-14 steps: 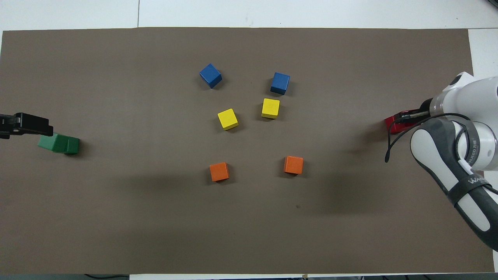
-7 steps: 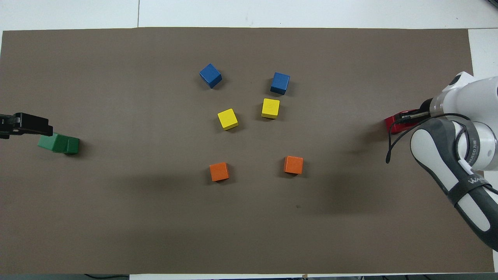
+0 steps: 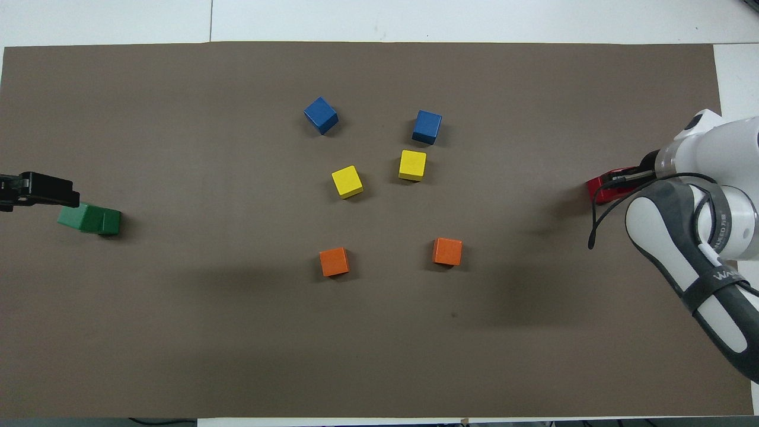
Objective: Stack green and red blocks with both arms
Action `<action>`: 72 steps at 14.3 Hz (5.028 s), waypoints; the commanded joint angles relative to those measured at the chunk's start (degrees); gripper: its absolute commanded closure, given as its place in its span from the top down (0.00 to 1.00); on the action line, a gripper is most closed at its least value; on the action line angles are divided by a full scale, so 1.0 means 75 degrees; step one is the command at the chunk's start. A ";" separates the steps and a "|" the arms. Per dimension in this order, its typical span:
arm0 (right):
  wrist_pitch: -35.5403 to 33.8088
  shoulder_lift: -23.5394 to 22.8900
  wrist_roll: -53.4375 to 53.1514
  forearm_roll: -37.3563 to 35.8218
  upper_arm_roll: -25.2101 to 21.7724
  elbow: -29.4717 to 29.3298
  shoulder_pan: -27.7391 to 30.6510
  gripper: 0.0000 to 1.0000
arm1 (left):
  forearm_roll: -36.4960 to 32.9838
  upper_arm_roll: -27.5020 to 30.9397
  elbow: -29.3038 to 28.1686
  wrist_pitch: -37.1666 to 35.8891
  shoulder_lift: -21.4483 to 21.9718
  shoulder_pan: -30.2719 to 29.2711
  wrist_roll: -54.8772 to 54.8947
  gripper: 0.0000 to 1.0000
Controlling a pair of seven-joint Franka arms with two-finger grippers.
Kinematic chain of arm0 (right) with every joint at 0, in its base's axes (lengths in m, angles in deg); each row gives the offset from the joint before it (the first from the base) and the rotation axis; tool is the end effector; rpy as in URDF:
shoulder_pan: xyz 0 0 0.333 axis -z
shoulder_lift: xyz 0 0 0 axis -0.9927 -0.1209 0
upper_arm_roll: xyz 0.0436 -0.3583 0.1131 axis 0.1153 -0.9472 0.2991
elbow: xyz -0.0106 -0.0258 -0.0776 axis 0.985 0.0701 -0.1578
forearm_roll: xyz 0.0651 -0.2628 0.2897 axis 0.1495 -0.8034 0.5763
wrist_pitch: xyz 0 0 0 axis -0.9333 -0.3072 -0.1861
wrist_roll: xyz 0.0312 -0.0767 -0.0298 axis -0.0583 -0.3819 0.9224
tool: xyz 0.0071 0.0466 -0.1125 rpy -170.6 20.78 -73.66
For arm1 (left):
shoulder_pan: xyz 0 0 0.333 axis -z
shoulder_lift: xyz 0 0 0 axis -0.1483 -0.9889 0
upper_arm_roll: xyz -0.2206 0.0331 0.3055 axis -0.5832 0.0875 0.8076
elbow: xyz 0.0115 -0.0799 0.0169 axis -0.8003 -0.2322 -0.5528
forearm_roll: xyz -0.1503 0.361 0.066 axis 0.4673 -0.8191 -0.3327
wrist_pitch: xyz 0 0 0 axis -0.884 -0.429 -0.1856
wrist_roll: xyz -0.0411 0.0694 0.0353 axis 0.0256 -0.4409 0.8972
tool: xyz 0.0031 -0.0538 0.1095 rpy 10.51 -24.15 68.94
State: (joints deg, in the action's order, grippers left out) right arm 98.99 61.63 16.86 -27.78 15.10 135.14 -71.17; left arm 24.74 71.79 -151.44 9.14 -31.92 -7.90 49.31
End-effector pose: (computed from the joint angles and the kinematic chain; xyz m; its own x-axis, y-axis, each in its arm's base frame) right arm 0.6032 -0.0708 0.4012 0.9889 0.1259 0.0785 0.1226 -0.9914 0.0457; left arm 0.5356 0.0149 0.6422 0.9999 -0.0134 -0.0026 -0.0134 -0.9999 0.0064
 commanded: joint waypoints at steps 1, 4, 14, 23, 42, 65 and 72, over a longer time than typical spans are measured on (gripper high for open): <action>0.0135 0.0150 0.0339 0.0137 0.0041 0.0258 0.0056 0.00 | -0.0156 0.0038 0.0001 0.0032 0.0118 0.0057 -0.0053 1.00; 0.0135 0.0150 0.0339 0.0137 0.0041 0.0258 0.0044 0.00 | -0.0156 0.0026 -0.0011 0.0032 0.0142 0.0080 -0.0065 1.00; 0.0135 0.0150 0.0339 0.0149 0.0052 0.0270 0.0068 0.00 | -0.0156 0.0026 -0.0011 0.0043 0.0142 0.0115 -0.0076 1.00; 0.0159 0.0126 0.0316 0.0149 0.0041 0.0200 0.0009 1.00 | -0.0156 0.0026 -0.0023 0.0043 0.0142 0.0104 -0.0076 1.00; -0.5287 0.1029 -0.0903 0.0688 0.0064 -0.3349 -0.0565 1.00 | -0.0156 0.0026 -0.0011 0.0043 0.0142 0.0069 -0.0065 1.00; -0.6228 0.1216 -0.1536 0.0641 -0.0180 -0.4125 -0.1759 1.00 | -0.0156 0.0026 -0.0011 0.0043 0.0142 0.0080 -0.0076 1.00; -0.6298 0.1216 -0.1524 0.0547 -0.0405 -0.4125 -0.1457 1.00 | -0.0156 0.0026 -0.0011 0.0067 0.0142 0.0080 -0.0076 1.00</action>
State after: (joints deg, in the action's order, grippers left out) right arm 52.73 70.77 6.10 -23.27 12.01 104.90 -83.36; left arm 24.74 71.67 -151.43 9.15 -31.69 -7.86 49.31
